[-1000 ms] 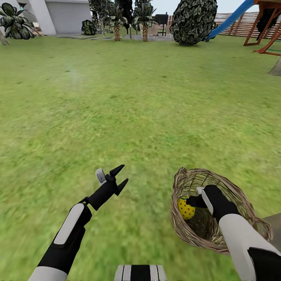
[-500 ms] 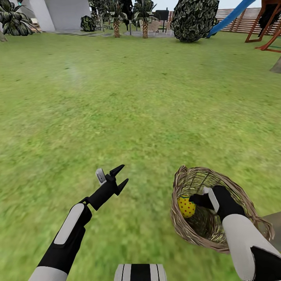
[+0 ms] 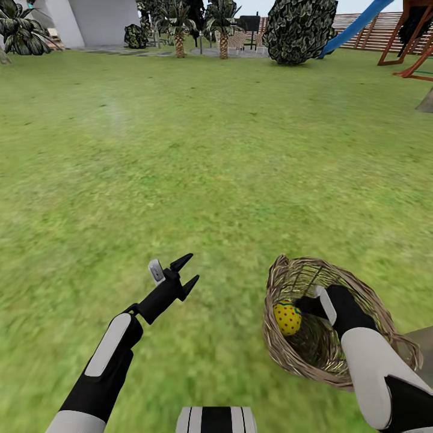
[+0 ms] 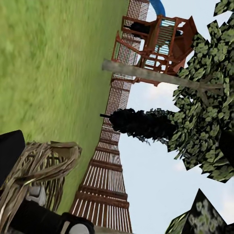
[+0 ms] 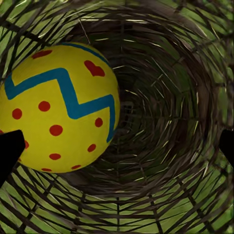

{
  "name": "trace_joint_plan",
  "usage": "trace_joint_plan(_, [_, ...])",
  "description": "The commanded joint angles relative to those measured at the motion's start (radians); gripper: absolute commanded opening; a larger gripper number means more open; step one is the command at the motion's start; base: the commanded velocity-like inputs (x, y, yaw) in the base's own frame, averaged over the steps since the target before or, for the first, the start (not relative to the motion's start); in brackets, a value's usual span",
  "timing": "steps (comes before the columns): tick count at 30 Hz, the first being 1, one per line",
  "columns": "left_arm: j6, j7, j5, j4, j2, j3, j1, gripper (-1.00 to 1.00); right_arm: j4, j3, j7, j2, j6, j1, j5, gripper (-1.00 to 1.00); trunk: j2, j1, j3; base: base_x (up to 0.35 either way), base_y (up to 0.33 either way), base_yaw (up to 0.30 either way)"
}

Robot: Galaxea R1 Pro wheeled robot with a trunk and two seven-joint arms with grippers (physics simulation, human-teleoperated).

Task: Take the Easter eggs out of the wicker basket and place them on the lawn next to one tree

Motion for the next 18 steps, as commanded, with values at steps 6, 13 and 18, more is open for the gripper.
trace_joint_plan(6, [0.003,-0.001,0.003,0.0,-0.002,0.0,0.0,1.0,0.002,-0.002,-0.033,0.001,-0.006,-0.013,0.004,1.0,-0.001,0.001,-0.008,0.0,0.0,0.0])
trace_joint_plan(13, [0.003,-0.001,0.003,0.0,-0.002,0.0,0.0,1.0,0.039,0.0,-0.031,0.001,-0.011,-0.024,0.007,1.0,-0.002,0.003,-0.032,0.0,0.0,0.0])
trace_joint_plan(18, [0.003,-0.001,0.003,0.0,-0.003,0.0,0.0,1.0,0.041,0.002,-0.023,0.001,-0.013,-0.025,0.007,1.0,-0.002,0.003,-0.032,0.0,0.0,0.0])
